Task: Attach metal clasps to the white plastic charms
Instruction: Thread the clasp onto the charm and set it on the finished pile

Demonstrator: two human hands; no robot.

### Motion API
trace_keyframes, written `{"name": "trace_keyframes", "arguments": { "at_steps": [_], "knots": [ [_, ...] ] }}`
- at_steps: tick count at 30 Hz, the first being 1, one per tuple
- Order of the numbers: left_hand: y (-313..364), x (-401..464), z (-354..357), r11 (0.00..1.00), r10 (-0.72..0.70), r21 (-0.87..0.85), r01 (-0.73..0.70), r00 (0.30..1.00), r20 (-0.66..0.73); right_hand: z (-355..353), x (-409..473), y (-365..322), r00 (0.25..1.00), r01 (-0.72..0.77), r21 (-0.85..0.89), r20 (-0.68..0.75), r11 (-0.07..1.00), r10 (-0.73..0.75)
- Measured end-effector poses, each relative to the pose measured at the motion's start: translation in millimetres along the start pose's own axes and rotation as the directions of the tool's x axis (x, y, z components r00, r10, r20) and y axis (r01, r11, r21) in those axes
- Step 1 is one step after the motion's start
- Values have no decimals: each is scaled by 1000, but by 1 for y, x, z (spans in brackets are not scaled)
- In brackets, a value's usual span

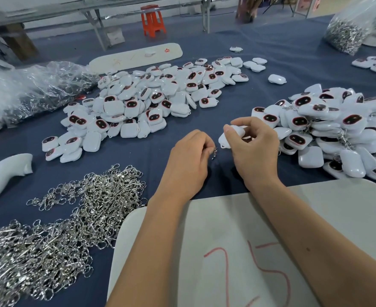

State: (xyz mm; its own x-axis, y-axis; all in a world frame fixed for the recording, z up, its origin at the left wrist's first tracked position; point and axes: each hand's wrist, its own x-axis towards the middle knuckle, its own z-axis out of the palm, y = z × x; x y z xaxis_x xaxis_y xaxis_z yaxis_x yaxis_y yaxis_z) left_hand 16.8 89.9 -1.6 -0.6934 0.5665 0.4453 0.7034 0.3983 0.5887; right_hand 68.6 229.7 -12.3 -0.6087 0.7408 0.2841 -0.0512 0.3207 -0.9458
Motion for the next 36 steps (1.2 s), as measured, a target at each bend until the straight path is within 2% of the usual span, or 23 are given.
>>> {"name": "trace_keyframes", "arguments": {
  "at_steps": [4, 10, 19, 27, 30, 33, 36],
  "knots": [
    [4, 1, 3, 1000, 24, -17, -24, 1000, 11, 1, -2, -1, 1000, -20, 64, -7, 998, 20],
    [6, -1, 6, 1000, 4, -15, -3, 1000, 23, 1, -3, -2, 1000, 31, 17, 2, 999, -31],
    [14, -3, 10, 992, -126, 3, 126, 992, 15, 2, -7, -3, 987, 156, -41, -35, 987, -158],
    [21, 0, 15, 948, -306, 93, 303, 952, 15, 6, -11, -6, 957, 287, -114, -20, 951, -291],
    [20, 2, 16, 954, -297, 43, 298, 955, -16, 5, -10, -5, 978, 206, -55, -29, 977, -208],
    [16, 2, 17, 983, -181, -46, 178, 981, -74, 1, -7, -5, 1000, -1, 174, -29, 985, 6],
    [12, 2, 16, 995, -68, -80, 60, 992, -108, -1, -3, -4, 996, -78, 278, -22, 958, 88]
  ]
}}
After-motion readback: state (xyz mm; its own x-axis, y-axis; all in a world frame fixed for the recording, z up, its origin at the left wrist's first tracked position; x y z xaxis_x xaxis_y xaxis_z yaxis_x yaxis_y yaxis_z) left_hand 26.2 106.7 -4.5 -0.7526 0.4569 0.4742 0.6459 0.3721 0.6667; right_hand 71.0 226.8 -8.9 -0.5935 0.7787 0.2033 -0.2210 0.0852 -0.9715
